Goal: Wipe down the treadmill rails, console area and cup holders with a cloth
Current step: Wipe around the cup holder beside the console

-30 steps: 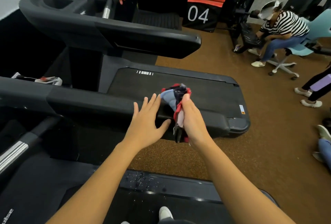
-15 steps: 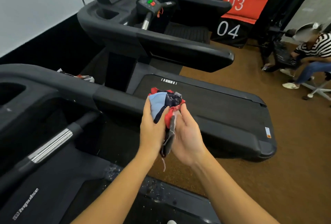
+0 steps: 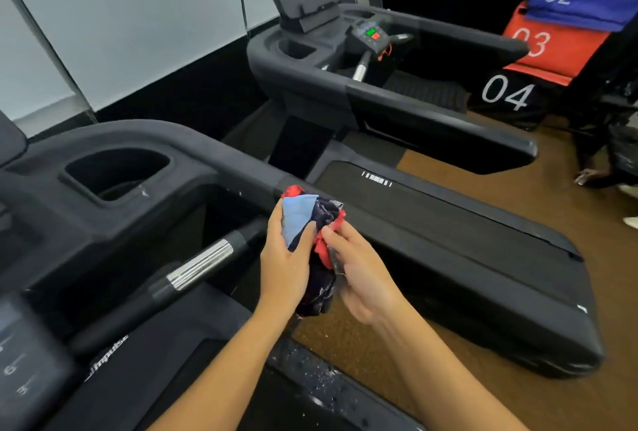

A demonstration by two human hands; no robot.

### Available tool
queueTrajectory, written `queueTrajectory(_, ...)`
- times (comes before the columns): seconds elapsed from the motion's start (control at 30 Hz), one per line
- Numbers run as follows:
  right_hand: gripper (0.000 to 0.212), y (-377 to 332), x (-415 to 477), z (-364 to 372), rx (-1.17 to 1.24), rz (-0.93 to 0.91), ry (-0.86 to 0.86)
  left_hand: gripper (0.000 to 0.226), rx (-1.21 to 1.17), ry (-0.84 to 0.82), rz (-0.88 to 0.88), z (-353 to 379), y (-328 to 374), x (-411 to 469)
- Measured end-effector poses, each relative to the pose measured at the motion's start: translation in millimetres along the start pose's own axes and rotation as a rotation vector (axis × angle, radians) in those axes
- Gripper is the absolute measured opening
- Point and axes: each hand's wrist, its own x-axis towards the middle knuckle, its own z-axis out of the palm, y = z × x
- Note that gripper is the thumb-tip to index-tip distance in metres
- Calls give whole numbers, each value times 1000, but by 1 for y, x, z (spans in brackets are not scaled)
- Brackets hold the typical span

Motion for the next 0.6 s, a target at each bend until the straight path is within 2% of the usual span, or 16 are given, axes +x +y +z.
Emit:
queueTrajectory(0.17,22,-1,22,11,-188,-115,80,54,-67,241,-106,-48,-12,19)
queueTrajectory(0.37,21,-15,59,4,-507,-265,265,48,2,449,-141,-79,-26,55)
queueTrajectory(0.47,18,-20,79,-1,-680,-279,294,46,9,475,-142,-81,-31,77)
queueTrajectory(0.6,20,-21,105,-6,-903,-284,285,50,89,421,-92,-69,-37,103)
